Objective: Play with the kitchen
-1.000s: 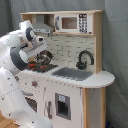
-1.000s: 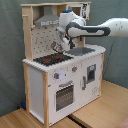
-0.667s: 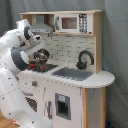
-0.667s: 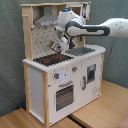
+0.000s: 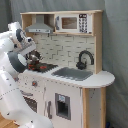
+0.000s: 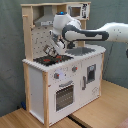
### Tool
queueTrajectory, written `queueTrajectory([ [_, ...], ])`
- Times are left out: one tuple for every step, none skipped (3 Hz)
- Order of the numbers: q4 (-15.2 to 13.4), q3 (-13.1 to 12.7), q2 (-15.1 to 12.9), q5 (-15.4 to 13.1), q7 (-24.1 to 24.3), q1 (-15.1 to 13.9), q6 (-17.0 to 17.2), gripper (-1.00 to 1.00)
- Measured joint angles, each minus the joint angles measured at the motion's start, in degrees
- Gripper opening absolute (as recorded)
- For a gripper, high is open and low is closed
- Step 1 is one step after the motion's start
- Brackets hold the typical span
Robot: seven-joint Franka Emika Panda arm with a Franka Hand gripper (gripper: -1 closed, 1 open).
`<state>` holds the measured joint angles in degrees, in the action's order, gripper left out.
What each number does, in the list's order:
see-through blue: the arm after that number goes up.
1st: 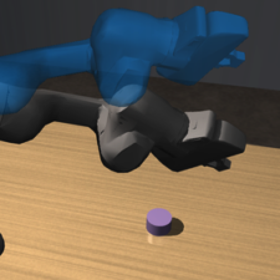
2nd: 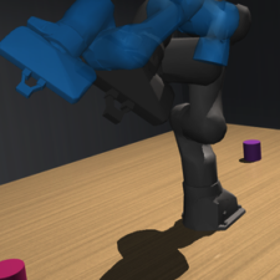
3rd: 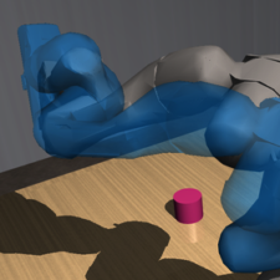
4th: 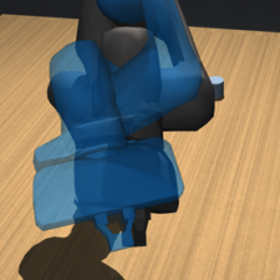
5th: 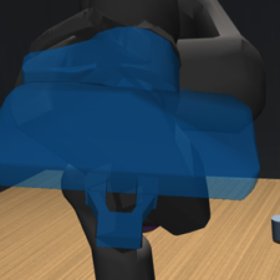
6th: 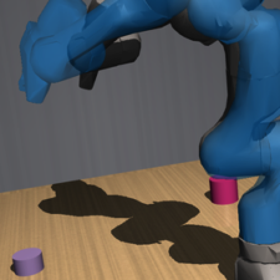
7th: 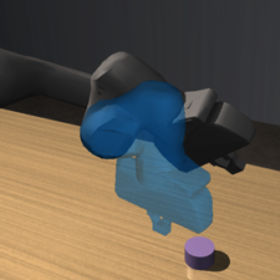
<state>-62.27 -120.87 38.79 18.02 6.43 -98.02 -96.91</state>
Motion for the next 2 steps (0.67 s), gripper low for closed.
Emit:
queueTrajectory([
  [2.57, -2.79, 2.22, 0.09, 1.57, -3.39, 1.01, -1.0],
  [6.39, -5.56, 4.41, 0.09, 1.64, -6.2, 1.04, -1.0],
])
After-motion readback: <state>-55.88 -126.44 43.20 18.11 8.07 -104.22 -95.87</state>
